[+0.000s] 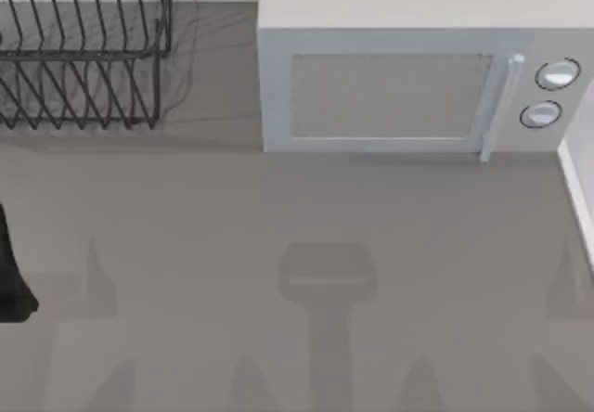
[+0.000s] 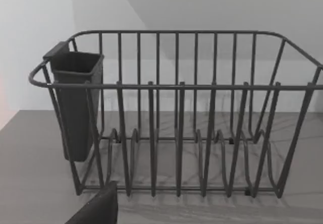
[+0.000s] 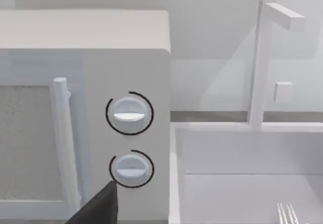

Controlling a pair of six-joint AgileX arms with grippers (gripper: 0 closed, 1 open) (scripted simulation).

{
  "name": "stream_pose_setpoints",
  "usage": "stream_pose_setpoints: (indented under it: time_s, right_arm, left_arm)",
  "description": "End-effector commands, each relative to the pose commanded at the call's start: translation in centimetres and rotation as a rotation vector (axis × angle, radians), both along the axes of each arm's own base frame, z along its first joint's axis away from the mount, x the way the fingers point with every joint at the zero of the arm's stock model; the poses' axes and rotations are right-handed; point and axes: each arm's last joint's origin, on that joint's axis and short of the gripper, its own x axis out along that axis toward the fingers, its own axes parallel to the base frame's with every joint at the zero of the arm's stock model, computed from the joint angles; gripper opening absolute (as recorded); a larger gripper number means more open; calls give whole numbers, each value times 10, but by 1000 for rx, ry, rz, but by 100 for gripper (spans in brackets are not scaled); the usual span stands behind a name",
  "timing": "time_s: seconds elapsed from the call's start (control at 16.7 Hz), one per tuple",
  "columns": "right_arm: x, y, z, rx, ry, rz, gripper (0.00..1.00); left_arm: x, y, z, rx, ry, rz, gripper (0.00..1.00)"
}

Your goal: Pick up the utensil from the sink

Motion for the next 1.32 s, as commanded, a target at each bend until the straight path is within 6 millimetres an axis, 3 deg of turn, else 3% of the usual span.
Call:
stream_pose_setpoints:
  time_s: [0.42,0.78,1.02,1.2,1.32]
  right_arm:
    - [1,-1,10,-6,36,-7,100]
    - [21,-6,73,-40,260,-43,100]
    - [68,-15,126,-63,486,-70,100]
    - [124,-27,153,-74,678,-82,100]
    - [167,-39,160,-76,810,-86,100]
  left_arm:
    - [0,0,0,0,0,0,100]
    - [0,0,0,0,0,0,100]
    - [0,0,0,0,0,0,100]
    - [0,0,0,0,0,0,100]
    - [0,0,0,0,0,0,100]
